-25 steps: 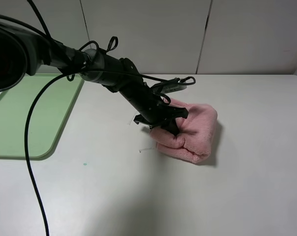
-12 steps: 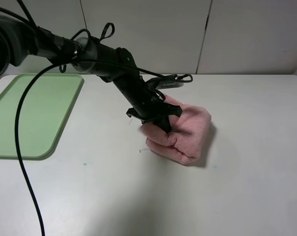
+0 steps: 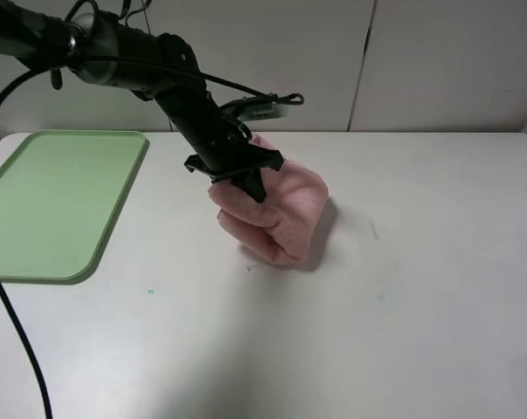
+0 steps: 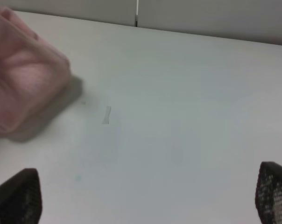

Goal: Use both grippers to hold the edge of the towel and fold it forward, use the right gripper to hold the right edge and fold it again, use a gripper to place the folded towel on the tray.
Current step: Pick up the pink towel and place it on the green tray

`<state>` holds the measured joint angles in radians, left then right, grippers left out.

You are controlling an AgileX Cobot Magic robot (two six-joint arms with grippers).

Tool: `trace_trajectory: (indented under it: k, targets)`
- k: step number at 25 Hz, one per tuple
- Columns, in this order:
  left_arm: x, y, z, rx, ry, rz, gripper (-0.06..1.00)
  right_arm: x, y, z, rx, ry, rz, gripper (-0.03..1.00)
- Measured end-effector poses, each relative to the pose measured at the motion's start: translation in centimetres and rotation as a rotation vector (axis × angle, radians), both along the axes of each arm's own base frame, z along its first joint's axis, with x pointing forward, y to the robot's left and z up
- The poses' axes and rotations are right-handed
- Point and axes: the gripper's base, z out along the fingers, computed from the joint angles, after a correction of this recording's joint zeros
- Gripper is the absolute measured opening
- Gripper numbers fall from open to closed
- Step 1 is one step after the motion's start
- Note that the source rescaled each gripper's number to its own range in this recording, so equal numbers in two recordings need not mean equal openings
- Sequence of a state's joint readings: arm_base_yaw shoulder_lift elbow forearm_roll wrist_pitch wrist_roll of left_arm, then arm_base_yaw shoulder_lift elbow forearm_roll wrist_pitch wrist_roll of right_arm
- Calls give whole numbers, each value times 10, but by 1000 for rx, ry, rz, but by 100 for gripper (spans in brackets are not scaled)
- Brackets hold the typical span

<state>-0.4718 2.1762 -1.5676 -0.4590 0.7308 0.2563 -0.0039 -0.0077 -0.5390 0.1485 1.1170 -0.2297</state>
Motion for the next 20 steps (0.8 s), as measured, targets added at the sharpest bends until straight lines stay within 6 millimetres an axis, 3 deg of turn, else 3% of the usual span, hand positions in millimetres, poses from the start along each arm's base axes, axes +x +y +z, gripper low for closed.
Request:
trace_trajectory:
  k: [7,20]
  targets:
    - [7,51,5,49,11,80,17,0,0,0,0,0,0,100]
    - [0,149,19,146,10,235,17,0,0,0,0,0,0,100]
